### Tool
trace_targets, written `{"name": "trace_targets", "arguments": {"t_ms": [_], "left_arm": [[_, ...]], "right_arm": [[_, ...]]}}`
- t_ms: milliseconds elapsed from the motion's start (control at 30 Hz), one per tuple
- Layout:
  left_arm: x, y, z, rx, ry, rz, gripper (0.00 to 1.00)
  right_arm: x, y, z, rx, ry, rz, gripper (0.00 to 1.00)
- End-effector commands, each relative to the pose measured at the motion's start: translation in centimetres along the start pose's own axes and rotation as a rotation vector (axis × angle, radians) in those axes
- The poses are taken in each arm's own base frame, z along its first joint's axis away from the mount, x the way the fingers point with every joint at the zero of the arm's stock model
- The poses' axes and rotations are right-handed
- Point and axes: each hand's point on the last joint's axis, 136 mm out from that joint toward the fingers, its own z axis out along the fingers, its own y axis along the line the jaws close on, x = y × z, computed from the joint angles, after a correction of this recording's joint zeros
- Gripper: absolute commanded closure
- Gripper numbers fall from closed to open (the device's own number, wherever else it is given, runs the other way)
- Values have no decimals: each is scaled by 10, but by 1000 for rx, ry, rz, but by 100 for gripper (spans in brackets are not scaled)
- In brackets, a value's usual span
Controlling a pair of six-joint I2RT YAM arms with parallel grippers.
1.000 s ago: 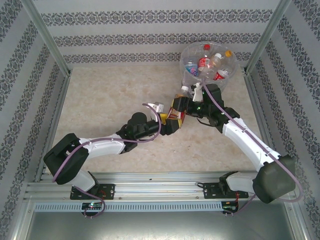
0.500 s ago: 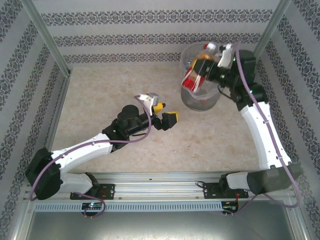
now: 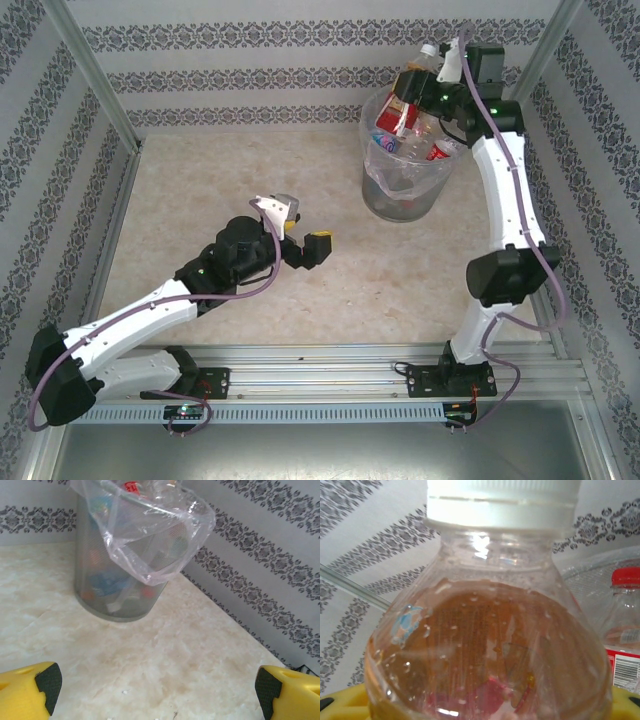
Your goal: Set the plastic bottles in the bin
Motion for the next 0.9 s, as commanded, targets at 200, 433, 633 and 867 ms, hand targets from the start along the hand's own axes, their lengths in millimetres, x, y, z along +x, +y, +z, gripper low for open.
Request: {"name": "trace_targets", "arguments": {"t_ms": [200, 433, 633, 867], "left_arm": [[11, 15, -7, -65, 39, 23, 0], [9, 16, -13, -73, 29, 29, 0], [9, 17, -17, -78, 21, 32, 0], [6, 21, -20, -101, 13, 49, 0]], "right_arm": [[9, -27, 20, 96, 48, -14, 39], [10, -34, 21, 151, 58, -25, 23], [2, -36, 7, 221, 34, -57, 17], [-3, -36, -7, 263, 23, -86, 14]]}}
